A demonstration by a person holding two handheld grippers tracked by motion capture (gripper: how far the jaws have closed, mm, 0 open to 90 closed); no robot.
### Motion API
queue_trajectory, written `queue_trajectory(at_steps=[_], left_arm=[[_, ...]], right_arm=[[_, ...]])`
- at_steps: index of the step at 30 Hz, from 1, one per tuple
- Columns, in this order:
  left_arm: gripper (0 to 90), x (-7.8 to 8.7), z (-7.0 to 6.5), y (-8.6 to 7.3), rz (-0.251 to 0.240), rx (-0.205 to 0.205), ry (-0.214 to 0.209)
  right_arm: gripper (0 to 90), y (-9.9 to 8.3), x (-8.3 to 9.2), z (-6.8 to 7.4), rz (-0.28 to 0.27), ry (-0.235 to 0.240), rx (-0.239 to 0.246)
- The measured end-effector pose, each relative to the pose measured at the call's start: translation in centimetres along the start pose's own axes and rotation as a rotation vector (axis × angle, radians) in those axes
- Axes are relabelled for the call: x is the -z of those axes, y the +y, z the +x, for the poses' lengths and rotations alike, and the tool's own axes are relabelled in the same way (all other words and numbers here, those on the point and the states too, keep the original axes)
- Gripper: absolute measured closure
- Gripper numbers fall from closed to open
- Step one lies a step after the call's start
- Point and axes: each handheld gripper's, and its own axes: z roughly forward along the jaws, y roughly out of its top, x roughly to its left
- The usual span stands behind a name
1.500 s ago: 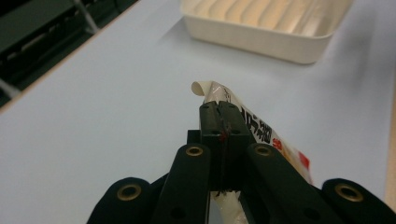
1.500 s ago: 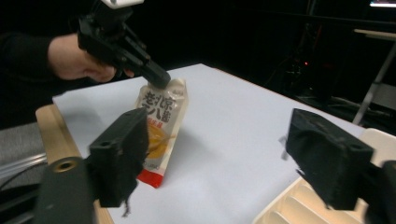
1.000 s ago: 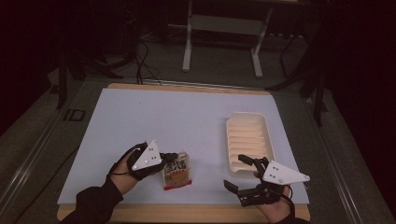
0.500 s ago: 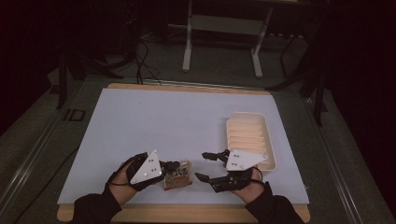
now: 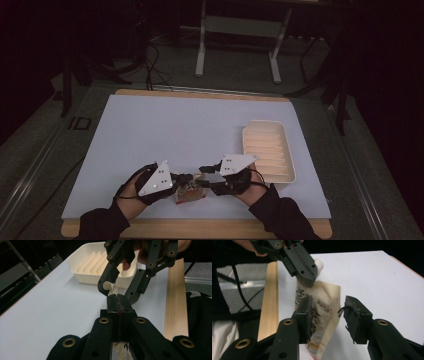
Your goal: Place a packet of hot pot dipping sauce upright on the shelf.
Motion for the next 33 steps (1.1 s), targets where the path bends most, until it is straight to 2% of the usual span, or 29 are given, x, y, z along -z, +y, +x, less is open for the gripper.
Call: queue_trajectory(at_steps=[10,17,19,20,21,27,28,30,32,33], left_arm=[[90.0,-0.1,0.2,-0.1,0.001,0.021,0.003],[88.6,0.1,0.6,-0.2,-0.018,0.042,-0.027],[84.9,0.3,0.8,-0.2,-0.046,0.056,-0.033],[79.0,0.4,1.0,-0.2,-0.054,0.072,-0.039],[77.4,0.5,1.1,-0.2,-0.060,0.081,-0.039],[58.9,1.5,1.4,0.0,-0.133,0.136,-0.045],[55.8,1.8,1.4,0.0,-0.160,0.141,-0.038],[49.4,2.4,1.5,0.2,-0.197,0.167,-0.050],[43.9,2.9,1.6,0.3,-0.231,0.176,-0.045],[39.5,3.1,1.6,0.3,-0.244,0.174,-0.022]], right_arm=[[76.6,1.0,-0.6,-0.6,0.081,0.050,0.039],[86.8,1.2,-0.5,-0.8,0.101,0.102,0.073],[87.8,1.2,-0.4,-0.9,0.100,0.123,0.068],[88.3,1.2,-0.4,-1.0,0.097,0.128,0.067],[88.5,1.3,-0.3,-0.9,0.100,0.132,0.066],[88.9,1.9,0.0,-0.7,0.104,0.140,0.089],[88.9,2.0,0.1,-0.6,0.103,0.140,0.091],[88.9,2.3,0.5,-0.7,0.103,0.133,0.097],[89.0,2.5,0.9,-0.9,0.097,0.128,0.095],[89.0,2.6,1.2,-1.0,0.094,0.123,0.099]])
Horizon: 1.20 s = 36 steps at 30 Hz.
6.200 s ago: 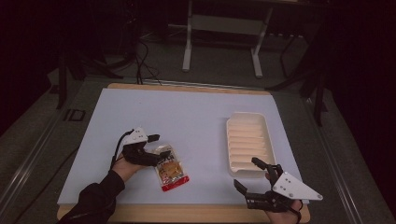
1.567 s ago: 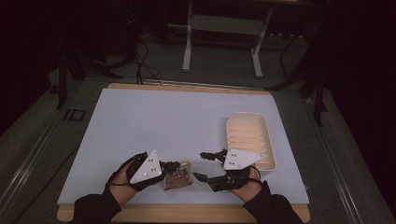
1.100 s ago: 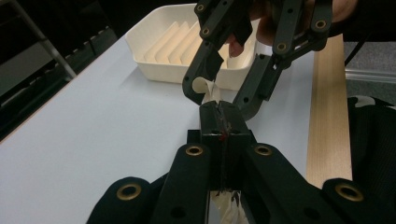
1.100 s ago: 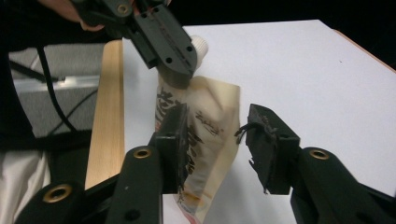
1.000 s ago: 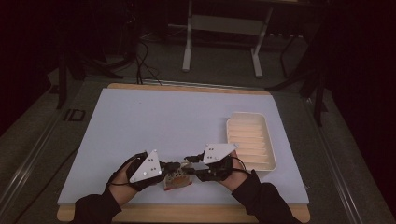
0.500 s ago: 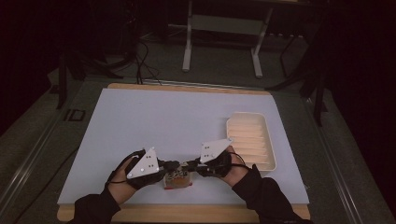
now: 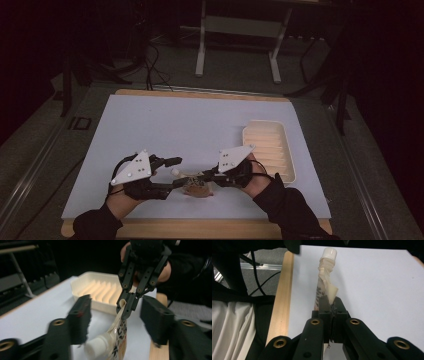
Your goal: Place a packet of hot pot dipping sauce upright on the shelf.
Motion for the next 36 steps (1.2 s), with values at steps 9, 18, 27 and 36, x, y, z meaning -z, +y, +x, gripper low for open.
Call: queue_trajectory(at_steps=[9,18,27,36], left_arm=[[6.9,1.3,1.3,-1.5,-0.079,0.154,0.036],[4.8,0.2,1.3,-3.3,-0.018,0.202,-0.003],[4.8,-0.5,1.4,-4.3,0.014,0.221,-0.018],[4.8,-0.6,1.5,-4.5,0.015,0.234,-0.014]], right_arm=[[89.0,1.1,3.2,-0.6,-0.044,-0.041,0.003],[89.0,2.3,7.0,-1.6,-0.104,-0.075,0.018],[89.1,2.7,10.1,-2.1,-0.093,-0.125,0.038],[89.1,1.4,14.1,-2.8,-0.131,-0.177,0.008]])
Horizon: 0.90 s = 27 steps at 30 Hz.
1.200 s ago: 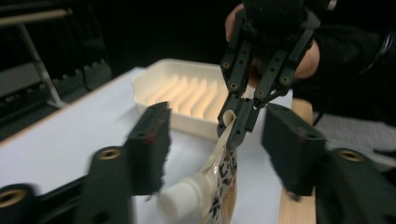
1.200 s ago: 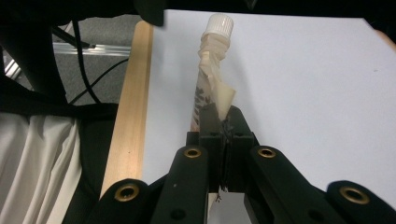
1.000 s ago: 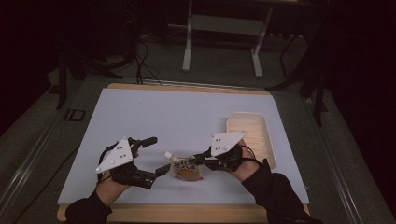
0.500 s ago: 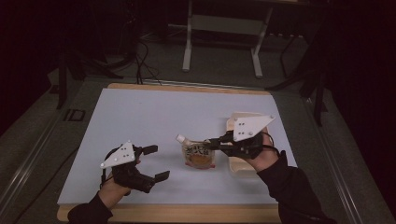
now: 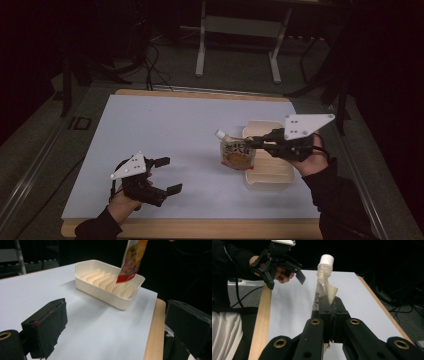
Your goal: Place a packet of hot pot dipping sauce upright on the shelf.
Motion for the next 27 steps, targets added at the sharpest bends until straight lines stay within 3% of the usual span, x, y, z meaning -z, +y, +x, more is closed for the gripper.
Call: queue_trajectory(at_steps=[6,12,20,27], left_arm=[[4.8,-0.2,0.1,-0.1,0.006,0.002,0.000],[4.8,-0.2,0.2,-0.2,0.007,0.006,0.003],[4.8,-0.4,0.2,-0.3,0.011,0.007,0.007],[4.8,-0.4,0.3,-0.4,0.012,0.009,0.005]], right_arm=[[89.1,-1.4,2.6,-1.0,-0.015,-0.046,-0.001],[89.1,-3.3,4.0,-1.7,0.004,-0.049,-0.041],[89.1,-5.9,4.2,-1.8,0.044,-0.044,-0.082],[89.0,-8.2,3.6,-2.0,0.029,-0.023,-0.138]])
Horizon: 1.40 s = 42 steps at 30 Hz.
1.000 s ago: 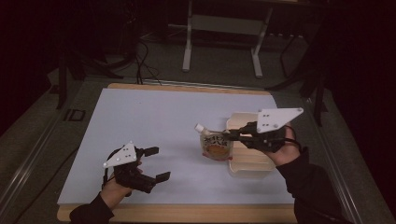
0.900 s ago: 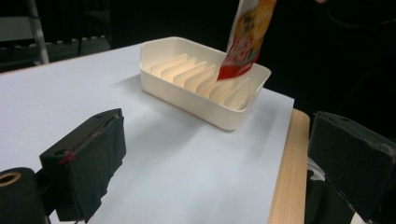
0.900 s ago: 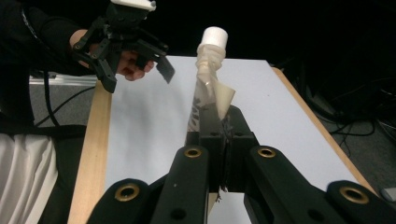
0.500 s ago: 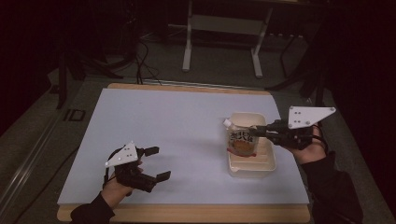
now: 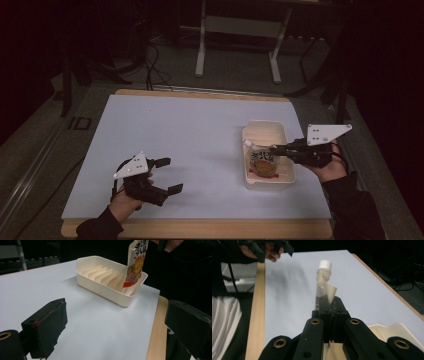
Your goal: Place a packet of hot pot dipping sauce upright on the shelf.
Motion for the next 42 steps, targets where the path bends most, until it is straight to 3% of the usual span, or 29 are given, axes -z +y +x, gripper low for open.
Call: queue_trajectory(at_steps=[8,13,25,30,31,37,42], left_arm=[[4.8,0.0,0.1,-0.1,0.005,-0.001,0.003],[4.8,-0.1,0.1,-0.2,0.011,0.000,0.003],[4.8,-0.3,0.2,-0.4,0.025,-0.003,0.010],[4.8,-0.2,0.2,-0.5,0.022,0.000,0.013],[4.8,-0.2,0.3,-0.5,0.023,-0.001,0.012],[4.8,-0.3,0.2,-0.4,0.024,-0.005,0.009],[4.8,-0.3,0.3,-0.6,0.030,-0.004,0.011]], right_arm=[[89.0,-0.9,0.7,0.0,-0.045,0.014,-0.040],[89.0,-1.3,1.1,0.1,-0.032,0.014,-0.049],[88.7,-3.7,-0.8,0.0,0.000,0.052,-0.089],[88.4,-5.7,-1.2,0.3,0.024,0.062,-0.123],[88.4,-6.0,-1.1,0.3,0.009,0.072,-0.136],[83.3,-6.5,-0.1,0.8,0.024,0.035,-0.144],[74.0,-5.5,0.7,1.2,-0.011,-0.007,-0.131]])
